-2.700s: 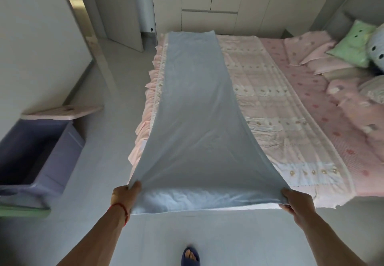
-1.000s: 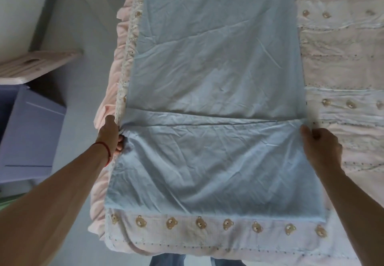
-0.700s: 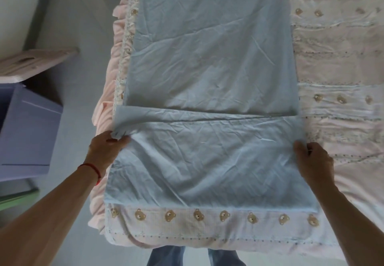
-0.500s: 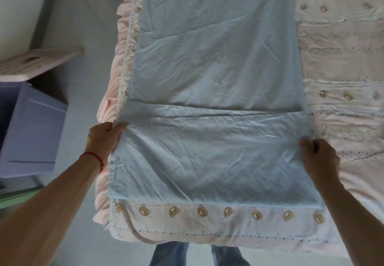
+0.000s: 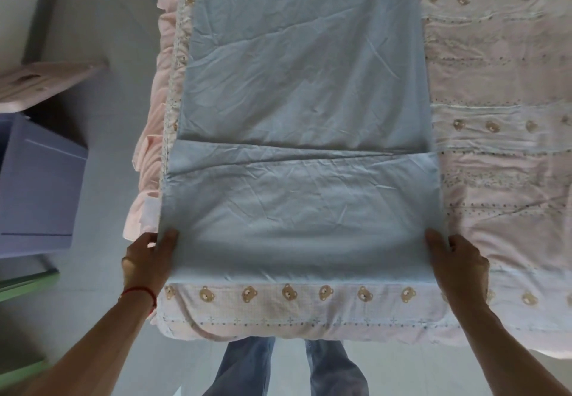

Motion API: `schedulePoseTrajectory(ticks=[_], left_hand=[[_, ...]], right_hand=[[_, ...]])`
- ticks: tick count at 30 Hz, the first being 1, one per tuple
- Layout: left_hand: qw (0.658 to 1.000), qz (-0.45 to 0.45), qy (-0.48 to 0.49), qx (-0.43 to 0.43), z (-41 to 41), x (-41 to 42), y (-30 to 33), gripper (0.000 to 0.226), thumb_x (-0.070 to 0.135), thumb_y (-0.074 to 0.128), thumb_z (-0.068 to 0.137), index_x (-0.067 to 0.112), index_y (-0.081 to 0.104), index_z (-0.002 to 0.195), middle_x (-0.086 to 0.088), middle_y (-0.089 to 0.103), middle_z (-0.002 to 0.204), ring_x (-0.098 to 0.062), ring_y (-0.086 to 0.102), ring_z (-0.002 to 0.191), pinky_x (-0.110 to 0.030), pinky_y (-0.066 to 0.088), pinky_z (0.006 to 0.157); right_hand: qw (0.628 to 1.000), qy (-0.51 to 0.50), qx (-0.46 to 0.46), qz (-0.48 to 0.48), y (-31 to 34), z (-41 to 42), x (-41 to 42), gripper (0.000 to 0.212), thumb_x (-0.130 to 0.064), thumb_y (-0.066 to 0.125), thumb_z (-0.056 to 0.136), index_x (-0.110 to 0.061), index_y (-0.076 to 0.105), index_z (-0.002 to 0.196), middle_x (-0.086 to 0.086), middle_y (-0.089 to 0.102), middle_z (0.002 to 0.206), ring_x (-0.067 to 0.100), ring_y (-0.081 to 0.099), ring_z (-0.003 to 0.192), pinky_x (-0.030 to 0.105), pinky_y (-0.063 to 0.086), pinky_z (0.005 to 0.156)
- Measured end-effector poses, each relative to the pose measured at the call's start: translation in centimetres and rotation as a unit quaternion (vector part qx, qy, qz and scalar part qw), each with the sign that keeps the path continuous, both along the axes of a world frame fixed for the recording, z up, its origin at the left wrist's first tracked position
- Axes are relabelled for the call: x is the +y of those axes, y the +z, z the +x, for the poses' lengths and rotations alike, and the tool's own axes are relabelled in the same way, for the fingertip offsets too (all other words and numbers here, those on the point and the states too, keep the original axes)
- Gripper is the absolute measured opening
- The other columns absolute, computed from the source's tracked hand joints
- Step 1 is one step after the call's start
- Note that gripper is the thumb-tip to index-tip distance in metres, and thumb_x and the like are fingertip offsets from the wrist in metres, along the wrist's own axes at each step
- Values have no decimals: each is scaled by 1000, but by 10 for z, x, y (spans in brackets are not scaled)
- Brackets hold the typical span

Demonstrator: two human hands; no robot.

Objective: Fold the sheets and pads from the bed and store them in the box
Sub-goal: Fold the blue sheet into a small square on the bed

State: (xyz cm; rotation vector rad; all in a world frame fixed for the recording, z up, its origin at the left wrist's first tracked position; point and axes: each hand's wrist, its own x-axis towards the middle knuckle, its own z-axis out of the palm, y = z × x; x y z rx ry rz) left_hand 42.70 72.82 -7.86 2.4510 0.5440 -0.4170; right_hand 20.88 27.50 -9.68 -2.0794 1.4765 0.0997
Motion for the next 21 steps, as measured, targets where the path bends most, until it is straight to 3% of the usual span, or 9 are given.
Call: schedulePoseTrajectory(ticks=[3,7,10,13,15,18,21], left_hand=[[999,0,0,-38,-4,-3,4,30,40,61,98,11,64,92,-16,65,89,-37,57,82,-39,42,73],[998,9,-1,-56,-17,0,1,35,43,56,99,12,58,83,-16,64,82,-40,56,79,-42,44,71],[999,0,-14,-42,-20,5,2,37,46,57,97,13,60,83,-11,66,78,-38,57,75,-41,44,69],[1000,-4,-24,-15,-18,6,6,47,55,56,92,11,61,76,-8,63,70,-32,55,68,-41,42,63],[1000,1,-26,2,-18,5,9,50,56,56,94,10,59,74,-9,60,69,-28,52,66,-40,38,61],[999,-7,-22,32,-25,7,13,32,44,61,98,13,60,89,-6,63,80,-30,57,76,-36,40,69],[997,-8,-38,60,-28,14,17,33,46,66,94,15,64,83,-8,68,76,-31,62,71,-37,45,64]], right_hand=[[1000,-5,-16,-16,5,-1,-3,57,-58,49,92,-8,54,66,11,54,61,38,51,68,41,38,63],[999,-17,-20,-19,2,-13,2,54,-51,58,99,-9,57,64,10,56,60,38,54,69,40,39,64],[1000,-21,-14,-12,-1,-18,0,53,-56,58,95,-12,59,66,9,59,59,38,57,68,41,43,65],[1000,-9,-16,-20,-2,-22,-2,55,-69,49,87,-18,65,76,8,66,68,35,63,67,41,50,68],[1000,-6,-15,-17,2,-24,-2,53,-70,51,87,-19,65,83,13,66,82,35,61,77,41,48,71],[997,-54,0,50,4,-30,-2,45,-64,64,87,-22,57,103,12,66,94,34,63,84,44,51,77],[989,-66,-4,130,5,-41,-3,58,-72,64,79,-26,60,114,3,71,94,36,69,81,54,58,81]])
